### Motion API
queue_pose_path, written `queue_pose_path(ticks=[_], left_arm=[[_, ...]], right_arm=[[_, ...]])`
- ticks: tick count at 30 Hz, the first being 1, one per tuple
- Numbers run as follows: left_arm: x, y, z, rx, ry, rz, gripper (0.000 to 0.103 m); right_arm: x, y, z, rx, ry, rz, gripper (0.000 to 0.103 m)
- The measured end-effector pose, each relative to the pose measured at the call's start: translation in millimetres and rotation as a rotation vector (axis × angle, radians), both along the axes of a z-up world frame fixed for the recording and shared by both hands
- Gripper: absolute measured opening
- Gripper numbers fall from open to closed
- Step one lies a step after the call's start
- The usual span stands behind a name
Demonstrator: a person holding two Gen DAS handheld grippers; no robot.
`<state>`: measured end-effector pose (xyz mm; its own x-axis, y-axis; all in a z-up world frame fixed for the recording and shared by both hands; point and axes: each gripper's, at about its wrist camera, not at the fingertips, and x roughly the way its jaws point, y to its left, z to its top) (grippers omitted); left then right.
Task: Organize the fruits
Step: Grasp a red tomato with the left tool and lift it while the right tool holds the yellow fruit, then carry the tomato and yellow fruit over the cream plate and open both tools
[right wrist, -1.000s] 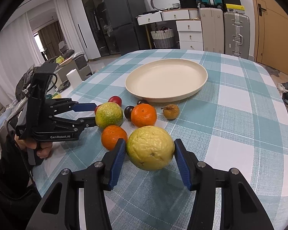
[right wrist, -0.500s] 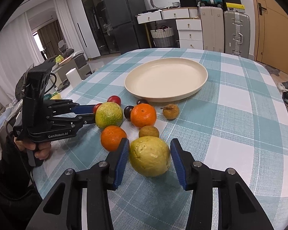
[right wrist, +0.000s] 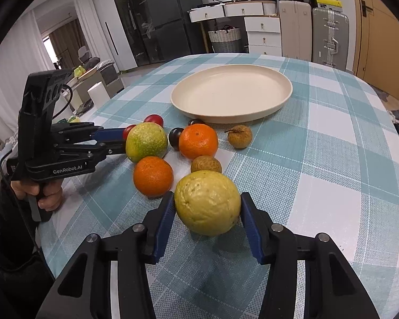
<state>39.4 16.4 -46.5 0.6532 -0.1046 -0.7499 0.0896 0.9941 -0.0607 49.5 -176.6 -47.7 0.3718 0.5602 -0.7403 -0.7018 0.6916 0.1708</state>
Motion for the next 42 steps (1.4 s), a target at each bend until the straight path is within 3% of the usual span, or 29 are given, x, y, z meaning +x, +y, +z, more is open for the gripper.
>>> queue_pose_path(ticks=[11, 21, 35, 42], left_arm=[[-12, 9, 5, -0.021, -0.026, 0.029, 0.026], [-17, 12, 33, -0.049, -0.108, 0.063, 0.026], [17, 7, 57, -0.075, -0.167, 0.087, 0.026], [42, 3, 56, -0.067, -0.164, 0.104, 0.026]], right_arm=[[2, -5, 8, 0.042, 0.006, -0.004, 0.049], [11, -2, 26, 0.090, -0.039, -0.052, 0.049], [44, 5, 44, 0.129, -0.070, -0.138, 0.049], [61, 12, 44, 0.137, -0.065, -0.150, 0.049]])
